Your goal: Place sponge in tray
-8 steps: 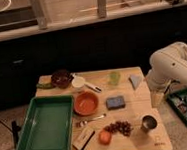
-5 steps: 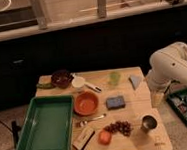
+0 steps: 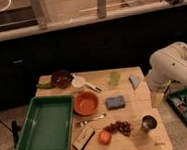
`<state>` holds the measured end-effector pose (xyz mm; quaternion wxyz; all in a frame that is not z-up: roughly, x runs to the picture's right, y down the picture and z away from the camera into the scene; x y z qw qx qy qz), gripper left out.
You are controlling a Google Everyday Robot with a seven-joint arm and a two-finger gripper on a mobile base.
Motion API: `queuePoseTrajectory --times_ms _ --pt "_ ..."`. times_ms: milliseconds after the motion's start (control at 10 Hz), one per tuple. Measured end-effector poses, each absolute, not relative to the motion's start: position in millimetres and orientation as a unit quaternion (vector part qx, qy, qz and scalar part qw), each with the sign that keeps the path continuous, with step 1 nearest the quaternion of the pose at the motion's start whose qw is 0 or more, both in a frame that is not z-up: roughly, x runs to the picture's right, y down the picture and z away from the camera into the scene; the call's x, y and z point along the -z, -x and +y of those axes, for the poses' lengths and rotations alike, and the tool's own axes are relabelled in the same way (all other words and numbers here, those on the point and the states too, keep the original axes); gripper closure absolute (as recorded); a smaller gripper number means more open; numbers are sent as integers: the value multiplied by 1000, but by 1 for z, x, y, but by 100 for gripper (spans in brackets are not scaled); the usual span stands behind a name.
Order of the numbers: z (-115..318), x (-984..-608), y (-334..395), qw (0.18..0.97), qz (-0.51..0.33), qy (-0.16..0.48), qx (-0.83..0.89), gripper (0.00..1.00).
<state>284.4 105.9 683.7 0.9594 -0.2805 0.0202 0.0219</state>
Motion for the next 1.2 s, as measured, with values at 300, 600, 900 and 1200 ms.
queuePoseTrajectory --times_ms 300,600,900,1200 --pt "106 -684 -284 959 20 280 -22 20" --pt "107 -684 -284 959 20 281 -21 20" --pt "115 -688 -254 959 22 284 0 20" --pt "121 -690 -239 958 24 286 16 20"
